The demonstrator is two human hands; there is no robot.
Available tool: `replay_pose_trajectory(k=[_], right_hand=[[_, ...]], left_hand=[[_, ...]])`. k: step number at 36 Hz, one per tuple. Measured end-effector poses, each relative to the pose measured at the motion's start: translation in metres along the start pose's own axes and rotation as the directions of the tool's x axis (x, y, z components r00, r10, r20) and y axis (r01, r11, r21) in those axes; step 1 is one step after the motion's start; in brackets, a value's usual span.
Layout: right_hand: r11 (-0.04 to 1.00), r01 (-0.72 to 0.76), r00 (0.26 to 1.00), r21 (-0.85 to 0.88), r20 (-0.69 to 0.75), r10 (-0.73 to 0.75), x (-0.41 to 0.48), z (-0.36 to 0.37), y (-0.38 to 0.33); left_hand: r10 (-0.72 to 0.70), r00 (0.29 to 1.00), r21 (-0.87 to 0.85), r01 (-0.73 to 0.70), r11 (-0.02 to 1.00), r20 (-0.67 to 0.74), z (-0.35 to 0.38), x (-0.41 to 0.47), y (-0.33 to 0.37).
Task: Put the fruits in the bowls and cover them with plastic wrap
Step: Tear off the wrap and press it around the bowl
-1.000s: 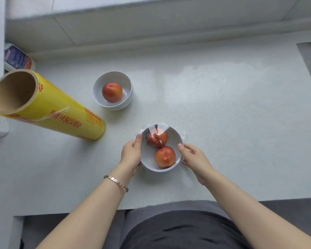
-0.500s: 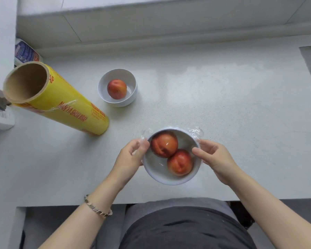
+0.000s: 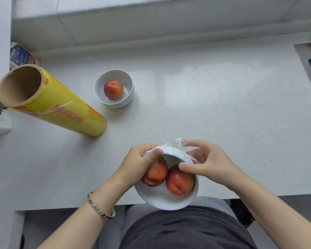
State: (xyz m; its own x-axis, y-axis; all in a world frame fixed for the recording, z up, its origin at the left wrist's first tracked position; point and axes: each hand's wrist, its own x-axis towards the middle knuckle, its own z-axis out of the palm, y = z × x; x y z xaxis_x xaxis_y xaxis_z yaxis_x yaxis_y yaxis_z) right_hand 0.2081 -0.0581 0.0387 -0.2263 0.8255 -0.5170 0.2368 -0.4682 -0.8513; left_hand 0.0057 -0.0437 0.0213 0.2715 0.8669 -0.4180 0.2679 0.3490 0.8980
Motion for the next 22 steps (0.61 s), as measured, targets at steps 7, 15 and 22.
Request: replay_pose_trajectory(k=[7,15,22], right_hand=[[0.987,-0.046,0.973,0.151,0.230,0.010,0.008,-0.014,-0.012],[0.962,-0.004,0.969,0.272,0.239,-0.063,0.017,-0.012,-0.028],[0.928,0.103,0.988,0.359,0.073,-0.138,0.018,-0.007,-0.041]], left_hand=[[0.073,0.993,-0.070,-0.080,0.994,-0.090,-0.001,-0.012,0.014],[0.096,0.990,-0.038,-0.101,0.994,-0.108,-0.002,-0.015,0.019],[0.081,0.989,-0.038,-0.086,0.996,-0.125,-0.001,-0.017,0.019]])
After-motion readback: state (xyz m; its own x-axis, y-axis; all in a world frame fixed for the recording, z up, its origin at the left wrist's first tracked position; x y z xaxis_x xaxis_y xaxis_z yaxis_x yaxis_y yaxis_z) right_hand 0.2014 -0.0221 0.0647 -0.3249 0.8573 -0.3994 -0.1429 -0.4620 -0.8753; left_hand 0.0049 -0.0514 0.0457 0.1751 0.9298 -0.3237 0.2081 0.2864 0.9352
